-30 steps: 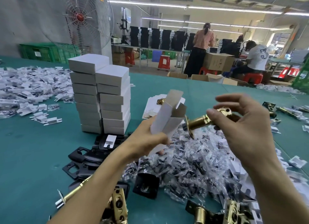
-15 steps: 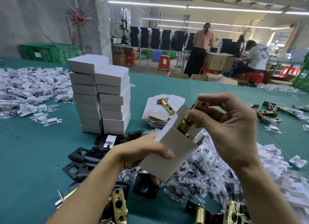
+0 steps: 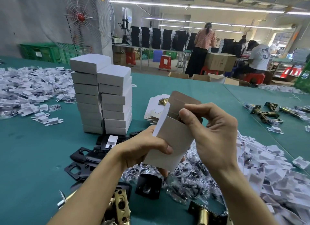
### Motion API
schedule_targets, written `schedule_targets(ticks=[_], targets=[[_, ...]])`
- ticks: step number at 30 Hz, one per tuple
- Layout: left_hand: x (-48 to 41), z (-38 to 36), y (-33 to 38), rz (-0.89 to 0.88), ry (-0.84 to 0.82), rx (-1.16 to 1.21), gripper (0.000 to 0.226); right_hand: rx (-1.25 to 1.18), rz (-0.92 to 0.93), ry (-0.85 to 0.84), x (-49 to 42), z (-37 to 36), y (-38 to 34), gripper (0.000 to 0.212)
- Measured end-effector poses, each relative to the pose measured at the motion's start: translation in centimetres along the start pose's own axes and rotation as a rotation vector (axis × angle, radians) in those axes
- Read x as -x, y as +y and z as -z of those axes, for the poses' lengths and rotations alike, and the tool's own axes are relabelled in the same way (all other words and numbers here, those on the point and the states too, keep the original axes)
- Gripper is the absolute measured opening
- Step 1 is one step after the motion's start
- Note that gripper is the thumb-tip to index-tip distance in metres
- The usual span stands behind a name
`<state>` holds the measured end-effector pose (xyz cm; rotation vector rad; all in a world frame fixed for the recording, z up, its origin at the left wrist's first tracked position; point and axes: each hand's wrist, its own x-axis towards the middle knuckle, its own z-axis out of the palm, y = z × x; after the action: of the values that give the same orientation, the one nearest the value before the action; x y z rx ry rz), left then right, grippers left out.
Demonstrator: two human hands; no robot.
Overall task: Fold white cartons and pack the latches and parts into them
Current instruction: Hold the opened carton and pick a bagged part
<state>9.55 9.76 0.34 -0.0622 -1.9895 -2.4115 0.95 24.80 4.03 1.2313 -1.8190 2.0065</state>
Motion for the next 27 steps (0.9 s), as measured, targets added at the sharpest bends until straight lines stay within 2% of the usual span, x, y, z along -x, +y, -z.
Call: schedule_targets(ticks=[3,6,7,9,11,12,15,18,22,27], targets=[[0.0,0.0,-0.1,-0.025,0.006,0.006,0.040,0.132,0.002,-0.039,0.2,-0.4,-0.2,0.008],[0.0,0.1,-0.2,-0.052,0.014,0.044,0.043,0.339,0.015,-0.125,-0.3,-0.2,-0.1,0.029],[0.0,0.2,-0.2,-0.065,0.031,0.059,0.049,0.334,0.017,-0.096,-0.6,0.1,0.0,0.030],[0.0,0.5,-0.1,-0.100,0.067,0.104,0.063,0.318,0.009,0.055,-1.4,1.8,0.7,0.017],[0.0,0.6,0.1,-0.159,0.104,0.185,0.066,0.444,-0.084,0.124,-2.4,4.2,2.1,0.020],[0.1,0.6,0.2,-0.195,0.126,0.221,0.065,0.576,-0.176,0.060,-2.8,5.4,3.1,0.024],[-0.1,0.4,0.3,-0.300,0.203,0.278,0.067,1.032,-0.480,-0.324,-3.9,7.6,6.4,0.041],[-0.2,0.4,0.3,-0.355,0.289,0.265,0.066,1.225,-0.577,-0.553,-4.6,8.0,8.0,0.058],[-0.3,0.5,0.3,-0.386,0.319,0.220,0.062,1.294,-0.614,-0.617,-4.8,8.4,10.5,0.060],[-0.5,0.5,-0.2,-0.414,0.356,0.140,0.053,1.245,-0.595,-0.487,-4.6,8.7,11.7,0.049]])
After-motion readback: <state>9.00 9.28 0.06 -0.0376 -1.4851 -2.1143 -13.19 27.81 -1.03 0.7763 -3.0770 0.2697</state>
